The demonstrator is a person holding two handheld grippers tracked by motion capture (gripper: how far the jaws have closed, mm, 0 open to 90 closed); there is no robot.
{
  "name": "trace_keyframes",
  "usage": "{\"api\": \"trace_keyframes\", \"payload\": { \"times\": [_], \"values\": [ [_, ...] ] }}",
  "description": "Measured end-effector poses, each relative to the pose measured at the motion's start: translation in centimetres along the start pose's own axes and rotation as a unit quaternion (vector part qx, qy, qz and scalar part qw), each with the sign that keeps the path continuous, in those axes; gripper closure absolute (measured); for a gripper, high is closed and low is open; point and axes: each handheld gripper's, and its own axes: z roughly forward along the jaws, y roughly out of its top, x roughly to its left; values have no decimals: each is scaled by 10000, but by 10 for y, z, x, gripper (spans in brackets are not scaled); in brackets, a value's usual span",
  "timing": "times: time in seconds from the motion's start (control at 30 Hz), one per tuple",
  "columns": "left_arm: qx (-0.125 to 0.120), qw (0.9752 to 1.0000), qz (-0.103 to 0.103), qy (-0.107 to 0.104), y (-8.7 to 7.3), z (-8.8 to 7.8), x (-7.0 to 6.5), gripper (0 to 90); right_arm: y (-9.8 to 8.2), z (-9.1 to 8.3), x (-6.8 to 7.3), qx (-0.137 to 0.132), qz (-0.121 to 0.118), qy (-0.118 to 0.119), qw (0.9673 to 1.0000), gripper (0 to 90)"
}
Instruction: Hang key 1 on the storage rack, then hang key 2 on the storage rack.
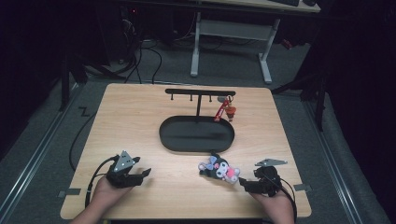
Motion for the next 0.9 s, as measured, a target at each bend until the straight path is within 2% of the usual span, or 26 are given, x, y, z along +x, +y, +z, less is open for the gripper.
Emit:
{"api": "trace_keyframes", "payload": {
  "times": [0.07, 0.17, 0.33, 0.43, 0.53, 0.57, 0.63, 0.8, 0.9],
  "values": [
    [27, 10000, -3, -4, 0, 0, 0, 358, 2, 2, 2, 328, 3, 65, 9994, 226],
    [-32, 10000, -48, 9, 0, 0, 2, 357, 6, 4, 7, 743, -95, -12, 9972, 210],
    [13, 10000, -51, -53, -1, 1, 2, 357, 15, 4, 14, 1122, -234, 24, 9934, 185],
    [64, 9999, 26, -80, -1, 1, 0, 357, 24, 5, 19, 1399, -371, 39, 9895, 170],
    [86, 9999, 108, -76, -2, 1, -3, 357, 29, 6, 25, 1542, -452, 10, 9870, 162],
    [86, 9999, 125, -78, -1, 2, -4, 357, 31, 8, 26, 1593, -641, -31, 9851, 160],
    [126, 9998, 122, -86, -2, 2, -5, 357, 36, 9, 30, 1732, -694, -67, 9824, 160],
    [159, 9998, 130, -69, -3, 1, -6, 357, 47, 10, 37, 1872, -882, -93, 9783, 160],
    [155, 9998, 120, -73, -3, 2, -6, 357, 51, 10, 39, 2023, -1053, -235, 9734, 157]
  ]
}}
